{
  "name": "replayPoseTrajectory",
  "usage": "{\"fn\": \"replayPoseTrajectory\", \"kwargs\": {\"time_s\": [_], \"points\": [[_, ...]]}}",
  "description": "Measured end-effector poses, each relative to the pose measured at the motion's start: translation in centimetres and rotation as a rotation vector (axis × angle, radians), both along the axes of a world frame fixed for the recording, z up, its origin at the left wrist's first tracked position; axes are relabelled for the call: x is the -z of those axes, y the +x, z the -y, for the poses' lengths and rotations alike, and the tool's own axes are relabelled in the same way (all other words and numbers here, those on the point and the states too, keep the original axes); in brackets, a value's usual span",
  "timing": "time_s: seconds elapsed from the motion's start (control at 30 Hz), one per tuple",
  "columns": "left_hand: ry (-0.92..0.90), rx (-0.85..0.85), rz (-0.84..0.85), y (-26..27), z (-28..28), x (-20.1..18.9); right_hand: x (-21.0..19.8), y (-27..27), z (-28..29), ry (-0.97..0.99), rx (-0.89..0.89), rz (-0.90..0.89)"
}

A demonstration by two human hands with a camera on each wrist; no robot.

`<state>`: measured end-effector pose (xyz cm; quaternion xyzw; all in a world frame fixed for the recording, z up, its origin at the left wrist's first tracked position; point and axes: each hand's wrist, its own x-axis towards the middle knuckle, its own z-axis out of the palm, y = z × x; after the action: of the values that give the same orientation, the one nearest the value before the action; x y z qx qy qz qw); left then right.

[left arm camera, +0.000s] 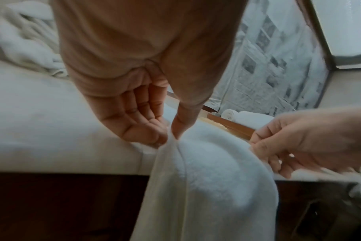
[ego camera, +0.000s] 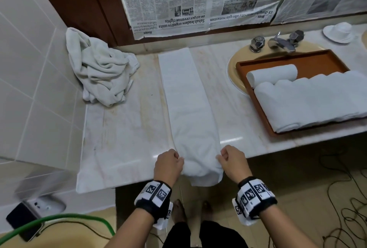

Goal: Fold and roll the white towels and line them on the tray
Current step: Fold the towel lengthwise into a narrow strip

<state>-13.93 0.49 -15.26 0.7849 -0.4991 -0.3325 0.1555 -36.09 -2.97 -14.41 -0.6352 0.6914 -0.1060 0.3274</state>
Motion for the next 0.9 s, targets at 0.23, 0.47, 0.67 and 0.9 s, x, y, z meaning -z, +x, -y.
{"fn": "replayPoseTrajectory", "kwargs": {"time_s": [0.23,0.47,0.67,0.9], "points": [[-0.013,-0.132,0.001,0.5,0.3,-0.3,-0.6,-0.5,0.9,0.054,-0.077,-0.080],[-0.190,0.090,0.208,0.3,1.8,0.6,-0.4,0.9,3.2,-0.270,-0.412,-0.099],[0.123,0.366,0.407,0.0,5.2,1.3,2.1,3.8,5.8,-0.078,-0.692,-0.339],[0.149,0.374,0.409,1.0,10.3,1.3,2.3,4.1,11.5,-0.035,-0.729,-0.374]]}}
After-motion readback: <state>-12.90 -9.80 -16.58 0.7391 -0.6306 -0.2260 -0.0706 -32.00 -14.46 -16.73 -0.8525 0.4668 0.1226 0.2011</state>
